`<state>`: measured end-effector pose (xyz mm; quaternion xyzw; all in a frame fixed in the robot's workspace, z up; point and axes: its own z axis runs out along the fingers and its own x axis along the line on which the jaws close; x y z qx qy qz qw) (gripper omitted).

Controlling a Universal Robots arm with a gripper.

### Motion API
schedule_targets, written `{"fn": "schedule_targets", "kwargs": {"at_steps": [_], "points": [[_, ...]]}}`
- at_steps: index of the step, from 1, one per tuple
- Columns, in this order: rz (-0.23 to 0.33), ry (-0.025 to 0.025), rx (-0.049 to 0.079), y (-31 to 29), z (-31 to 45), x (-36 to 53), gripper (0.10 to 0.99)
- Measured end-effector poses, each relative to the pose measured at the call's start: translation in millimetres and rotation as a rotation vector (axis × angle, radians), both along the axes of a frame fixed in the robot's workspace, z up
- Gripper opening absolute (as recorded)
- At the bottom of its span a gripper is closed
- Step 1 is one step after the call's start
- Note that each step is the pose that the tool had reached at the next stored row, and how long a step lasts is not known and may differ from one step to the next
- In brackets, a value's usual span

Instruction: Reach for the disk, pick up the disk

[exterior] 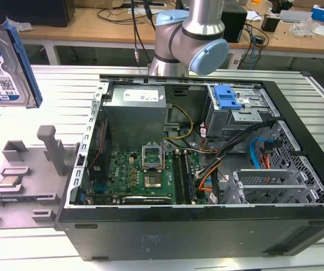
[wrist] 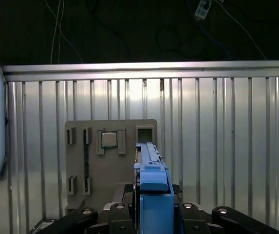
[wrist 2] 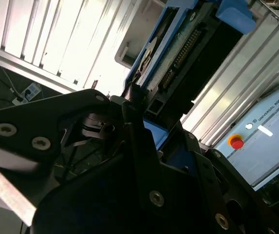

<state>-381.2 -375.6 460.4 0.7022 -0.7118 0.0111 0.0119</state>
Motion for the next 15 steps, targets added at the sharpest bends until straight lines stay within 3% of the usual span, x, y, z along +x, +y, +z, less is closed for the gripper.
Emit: {"fn": "schedule_targets", "kwargs": {"at_steps": [1,2,3,4,15], "points": [[0.000,0.0001,0.000,0.0,1.6,0.1,0.365],[0.000,0.0001,0.000,0.0,14.9,1.0,0.365],[0.000,0.0001,0.000,0.0,23.3,1.5,0.365],[0.000,0.0001,0.000,0.0,26.8,1.7,0.365],[0.000,0.0002,0.000,0.0,48.4,2.6,0.365]]}}
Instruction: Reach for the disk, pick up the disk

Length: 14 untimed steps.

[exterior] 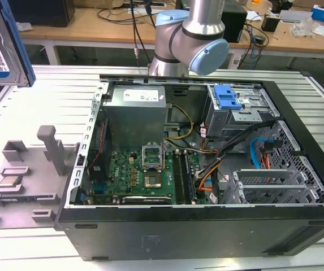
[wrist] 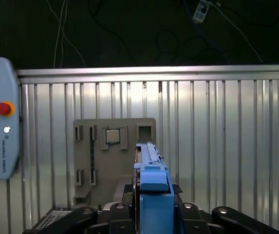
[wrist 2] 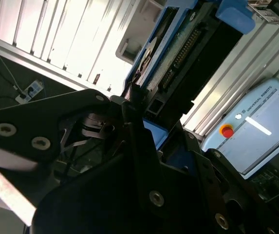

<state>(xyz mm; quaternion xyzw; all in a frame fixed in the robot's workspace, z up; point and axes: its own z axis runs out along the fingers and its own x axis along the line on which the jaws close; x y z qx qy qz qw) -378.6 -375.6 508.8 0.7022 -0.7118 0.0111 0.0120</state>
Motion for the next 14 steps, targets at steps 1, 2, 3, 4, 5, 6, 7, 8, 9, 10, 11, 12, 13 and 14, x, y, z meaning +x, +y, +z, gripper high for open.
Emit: {"fn": "schedule_targets", "kwargs": {"at_steps": [1,2,3,4,5,6,7,8,9,10,11,12,13,14], "points": [[0.000,-0.0001,0.000,0.0,0.0,0.0,0.365],[0.000,-0.0002,0.000,0.0,0.0,0.0,0.365],[0.000,-0.0002,0.000,0.0,0.1,0.0,0.365],[0.000,-0.0001,0.000,0.0,0.1,0.0,0.365],[0.000,-0.0001,0.000,0.0,0.1,0.0,0.365],[0.000,-0.0001,0.000,0.0,0.2,0.0,0.365],[0.000,-0.0001,0.000,0.0,0.2,0.1,0.365],[0.000,-0.0001,0.000,0.0,0.2,0.1,0.365],[0.000,0.0000,0.000,0.0,0.3,0.1,0.365],[0.000,0.0002,0.000,-0.1,0.3,1.2,0.365],[0.000,0.0001,0.000,0.0,0.3,4.1,0.365],[0.000,0.0000,0.000,0.0,0.3,6.5,0.365],[0.000,0.0000,0.000,0.0,0.3,8.9,0.365],[0.000,-0.0001,0.000,0.0,0.2,13.8,0.365]]}}
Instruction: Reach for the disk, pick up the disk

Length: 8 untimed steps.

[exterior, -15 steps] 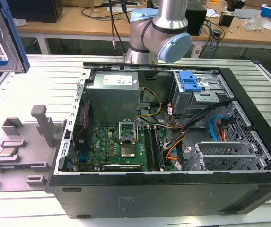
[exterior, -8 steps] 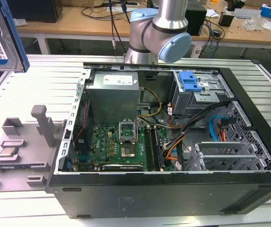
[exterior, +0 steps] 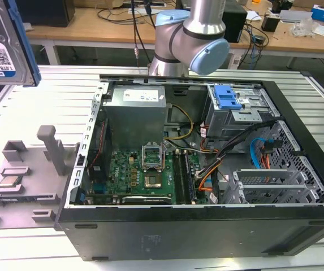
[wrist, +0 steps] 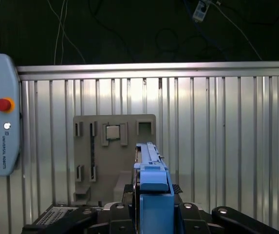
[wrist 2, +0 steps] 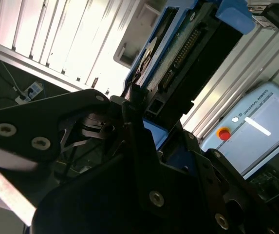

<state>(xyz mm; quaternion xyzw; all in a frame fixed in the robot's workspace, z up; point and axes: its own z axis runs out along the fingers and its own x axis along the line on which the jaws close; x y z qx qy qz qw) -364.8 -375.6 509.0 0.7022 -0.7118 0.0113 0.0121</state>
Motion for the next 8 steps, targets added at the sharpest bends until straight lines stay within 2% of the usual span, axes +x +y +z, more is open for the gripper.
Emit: {"fn": "schedule_targets", "kwargs": {"at_steps": [3,8], "points": [[0.000,0.0000,0.000,0.0,0.0,19.0,0.365],[0.000,0.0001,0.000,0.0,0.0,41.4,0.365]]}}
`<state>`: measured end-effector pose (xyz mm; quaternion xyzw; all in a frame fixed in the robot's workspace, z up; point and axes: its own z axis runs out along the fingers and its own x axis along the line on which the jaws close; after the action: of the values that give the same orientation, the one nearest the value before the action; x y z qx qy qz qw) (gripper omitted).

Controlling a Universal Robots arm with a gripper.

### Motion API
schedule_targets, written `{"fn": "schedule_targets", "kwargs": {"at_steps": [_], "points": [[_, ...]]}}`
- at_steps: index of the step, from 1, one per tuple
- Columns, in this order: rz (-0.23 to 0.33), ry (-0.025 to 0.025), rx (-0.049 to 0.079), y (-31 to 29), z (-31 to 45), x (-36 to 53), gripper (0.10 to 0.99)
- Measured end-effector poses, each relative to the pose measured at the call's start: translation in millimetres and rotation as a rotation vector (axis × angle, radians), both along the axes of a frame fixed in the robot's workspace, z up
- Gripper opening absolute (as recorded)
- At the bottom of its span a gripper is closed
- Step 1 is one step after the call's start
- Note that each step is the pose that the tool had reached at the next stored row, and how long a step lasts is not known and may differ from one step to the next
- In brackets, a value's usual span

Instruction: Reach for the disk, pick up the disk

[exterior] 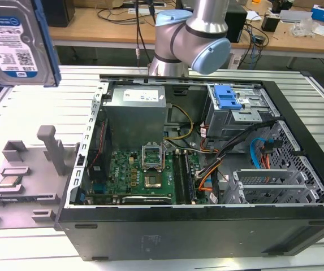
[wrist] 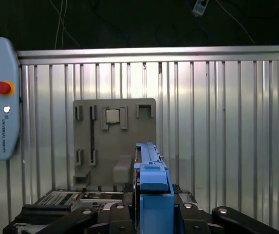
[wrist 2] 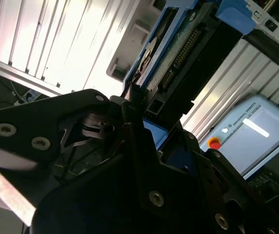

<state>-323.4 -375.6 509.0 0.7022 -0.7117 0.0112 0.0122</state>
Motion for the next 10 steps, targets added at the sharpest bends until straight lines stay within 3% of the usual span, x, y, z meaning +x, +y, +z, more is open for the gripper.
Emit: {"fn": "schedule_targets", "kwargs": {"at_steps": [3,10], "points": [[0.000,0.0000,0.000,0.0,0.0,19.6,0.365],[0.000,-0.0001,0.000,0.0,0.0,46.6,0.365]]}}
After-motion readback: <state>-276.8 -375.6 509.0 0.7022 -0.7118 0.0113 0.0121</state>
